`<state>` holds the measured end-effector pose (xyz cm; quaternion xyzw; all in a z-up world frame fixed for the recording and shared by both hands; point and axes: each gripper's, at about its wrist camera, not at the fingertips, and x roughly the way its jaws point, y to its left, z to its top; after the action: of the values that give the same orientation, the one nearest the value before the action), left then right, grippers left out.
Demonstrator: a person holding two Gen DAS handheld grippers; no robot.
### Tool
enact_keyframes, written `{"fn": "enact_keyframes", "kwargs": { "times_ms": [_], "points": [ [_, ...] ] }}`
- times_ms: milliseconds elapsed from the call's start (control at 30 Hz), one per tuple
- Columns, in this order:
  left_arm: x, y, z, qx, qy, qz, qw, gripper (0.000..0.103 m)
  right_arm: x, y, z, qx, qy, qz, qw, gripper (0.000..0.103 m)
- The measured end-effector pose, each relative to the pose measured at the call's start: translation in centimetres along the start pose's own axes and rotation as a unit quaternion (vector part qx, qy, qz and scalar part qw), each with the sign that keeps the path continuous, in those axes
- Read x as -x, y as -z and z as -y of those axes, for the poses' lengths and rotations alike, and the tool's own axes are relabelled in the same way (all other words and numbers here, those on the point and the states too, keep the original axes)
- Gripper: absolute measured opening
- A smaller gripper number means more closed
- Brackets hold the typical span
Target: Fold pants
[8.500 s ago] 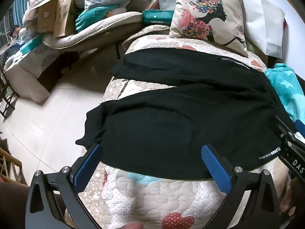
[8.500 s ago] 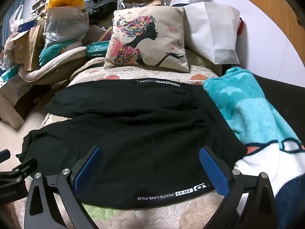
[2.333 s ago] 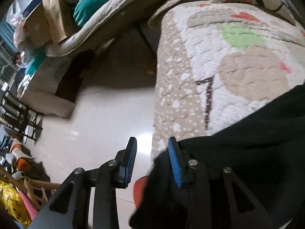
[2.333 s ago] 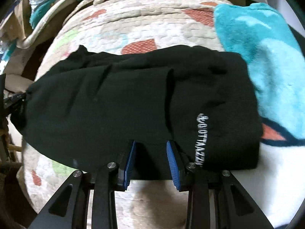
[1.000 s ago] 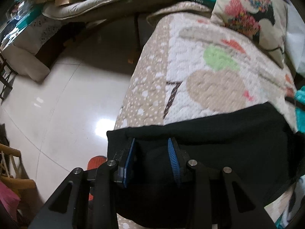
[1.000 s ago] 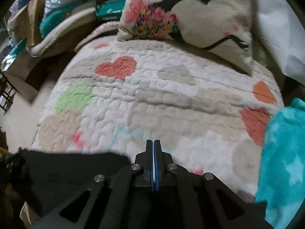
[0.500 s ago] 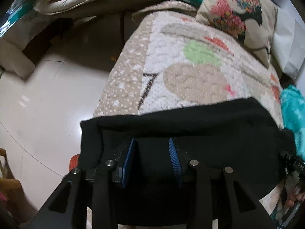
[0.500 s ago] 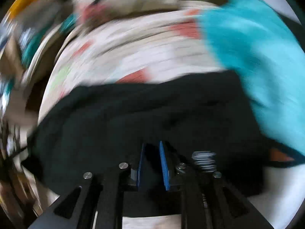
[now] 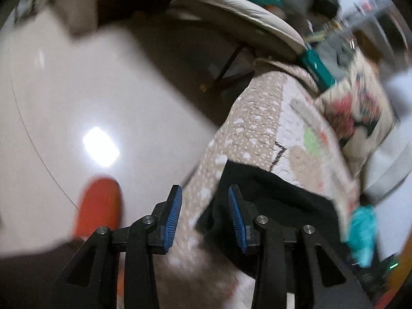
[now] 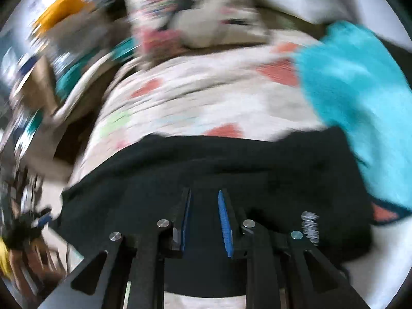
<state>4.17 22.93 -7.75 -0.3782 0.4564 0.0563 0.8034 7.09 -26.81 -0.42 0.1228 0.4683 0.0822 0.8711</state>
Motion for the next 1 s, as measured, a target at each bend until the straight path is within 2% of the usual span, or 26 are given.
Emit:
{"fn": "enact_keyframes", "kwargs": {
  "times_ms": [67, 167, 233, 300, 367, 533, 733, 900, 1000],
  "points": [
    [0.0, 0.8, -0.8, 0.035, 0.035, -0.015, 0.9987, 0.036, -0.2, -0.2, -3.1, 0.057, -0.025, -0.009, 0.998, 0.023],
    [0.2, 1.9, -0.1, 0.031, 0.064, -0.015, 0.9973, 0.038, -0.9, -0.5, -7.7, 0.126, -0.064, -0.033, 0.989, 0.024],
    [0.1, 2.4, 0.9, 0.015, 0.075, -0.013, 0.9970, 0.049, -1.9, -1.0, -10.4, 0.154, -0.082, -0.046, 0.984, 0.026],
    [0.1, 2.7, 1.4, 0.004, 0.071, -0.007, 0.9975, 0.056, -2.9, -1.4, -13.1, 0.179, -0.100, -0.060, 0.977, 0.028],
    [-0.8, 3.0, 1.8, -0.001, 0.058, -0.014, 0.9982, 0.058, -4.1, -1.6, -15.5, 0.201, -0.110, -0.073, 0.971, 0.028],
    [-4.7, 3.8, 1.4, 0.015, 0.020, -0.079, 0.9965, 0.060, -7.8, -2.2, -21.4, 0.243, -0.142, -0.119, 0.952, 0.032],
    [-5.6, 3.8, 1.8, 0.020, 0.009, -0.067, 0.9975, 0.067, -13.2, -2.0, -27.8, 0.310, -0.150, -0.173, 0.923, 0.043],
    [-5.6, 3.5, 1.8, 0.020, 0.000, -0.075, 0.9970, 0.065, -16.8, -0.9, -32.0, 0.369, -0.145, -0.208, 0.894, 0.048],
    [-5.6, 3.4, 1.5, 0.027, 0.007, -0.077, 0.9966, 0.053, -18.8, 0.2, -33.8, 0.401, -0.142, -0.235, 0.874, 0.049]
  ]
}}
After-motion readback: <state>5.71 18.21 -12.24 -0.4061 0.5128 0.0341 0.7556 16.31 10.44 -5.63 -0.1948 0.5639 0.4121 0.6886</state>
